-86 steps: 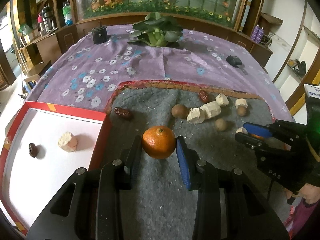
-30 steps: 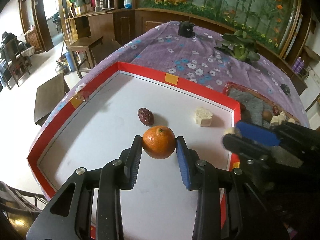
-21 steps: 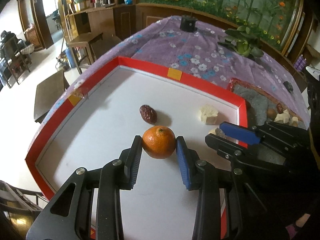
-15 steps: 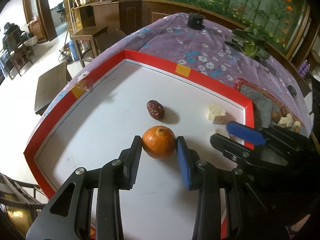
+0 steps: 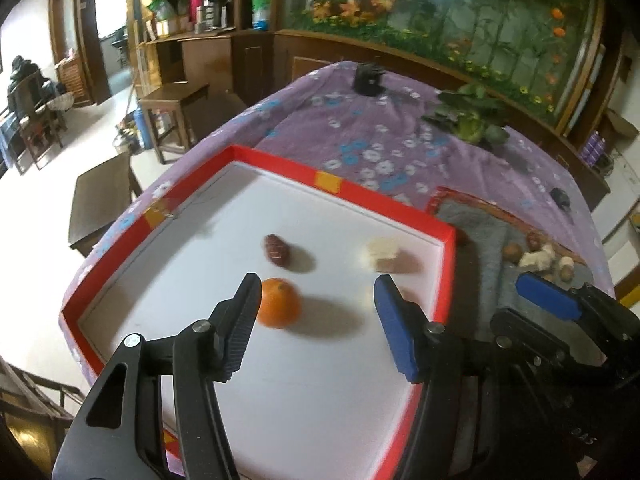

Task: Organize fruits
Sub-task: 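Place the orange in the tray with the left tool while the right tool places its cake there, then grasp a second red date on the felt with the left tool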

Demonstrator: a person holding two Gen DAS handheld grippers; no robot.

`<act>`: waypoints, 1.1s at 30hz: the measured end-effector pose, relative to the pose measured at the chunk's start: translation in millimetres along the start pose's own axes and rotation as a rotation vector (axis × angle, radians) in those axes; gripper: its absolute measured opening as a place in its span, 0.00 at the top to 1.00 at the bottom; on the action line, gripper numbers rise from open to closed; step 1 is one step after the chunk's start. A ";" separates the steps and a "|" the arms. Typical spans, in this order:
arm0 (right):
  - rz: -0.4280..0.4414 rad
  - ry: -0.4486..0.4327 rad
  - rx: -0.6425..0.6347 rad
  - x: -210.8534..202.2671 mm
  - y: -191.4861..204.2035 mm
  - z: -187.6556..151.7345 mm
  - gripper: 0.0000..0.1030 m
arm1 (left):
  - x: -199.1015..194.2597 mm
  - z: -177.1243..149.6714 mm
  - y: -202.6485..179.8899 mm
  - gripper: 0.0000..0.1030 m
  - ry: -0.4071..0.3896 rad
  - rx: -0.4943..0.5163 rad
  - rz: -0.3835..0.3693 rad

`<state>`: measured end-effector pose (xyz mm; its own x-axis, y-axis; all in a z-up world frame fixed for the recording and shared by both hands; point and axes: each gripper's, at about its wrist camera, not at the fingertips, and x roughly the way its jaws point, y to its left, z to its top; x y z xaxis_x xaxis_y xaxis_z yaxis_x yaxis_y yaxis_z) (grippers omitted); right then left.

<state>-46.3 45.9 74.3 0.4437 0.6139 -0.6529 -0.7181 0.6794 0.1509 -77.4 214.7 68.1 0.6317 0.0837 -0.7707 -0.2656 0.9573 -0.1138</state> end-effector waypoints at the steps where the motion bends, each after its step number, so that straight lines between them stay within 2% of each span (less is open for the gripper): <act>1: -0.008 0.002 0.001 -7.1 -3.5 -3.4 0.51 | -1.5 -0.1 -5.1 0.43 0.000 0.006 -0.012; 4: -0.048 -0.003 0.013 -27.0 -16.6 -15.3 0.51 | -5.2 -0.9 -23.8 0.43 -0.006 0.036 -0.034; 10: -0.137 0.041 0.057 -54.4 -50.2 -46.5 0.50 | -1.3 -0.2 -62.9 0.43 0.015 0.077 -0.087; 13: -0.155 0.039 0.090 -66.7 -68.0 -62.1 0.42 | 3.5 0.2 -84.1 0.43 0.029 0.105 -0.107; 17: -0.195 0.032 0.107 -80.0 -86.1 -74.3 0.42 | 16.1 1.0 -107.6 0.43 0.063 0.125 -0.134; 20: -0.196 0.018 0.134 -87.1 -96.1 -77.9 0.41 | 31.7 -1.6 -121.8 0.43 0.098 0.112 -0.155; 26: -0.141 0.023 0.227 -87.3 -116.5 -82.4 0.41 | 59.5 -11.2 -128.6 0.43 0.148 0.121 -0.105; 29: -0.118 0.000 0.240 -89.5 -120.3 -83.0 0.41 | 62.2 -11.3 -125.4 0.43 0.147 0.119 -0.118; 33: -0.096 -0.011 0.248 -88.0 -122.5 -80.2 0.41 | 63.0 -12.3 -124.3 0.43 0.134 0.143 -0.086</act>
<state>-40.4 -123.5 53.7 0.5103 0.5452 -0.6652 -0.5194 0.8118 0.2669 -13.5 97.5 26.0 0.5429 -0.0284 -0.8393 -0.1027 0.9897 -0.0999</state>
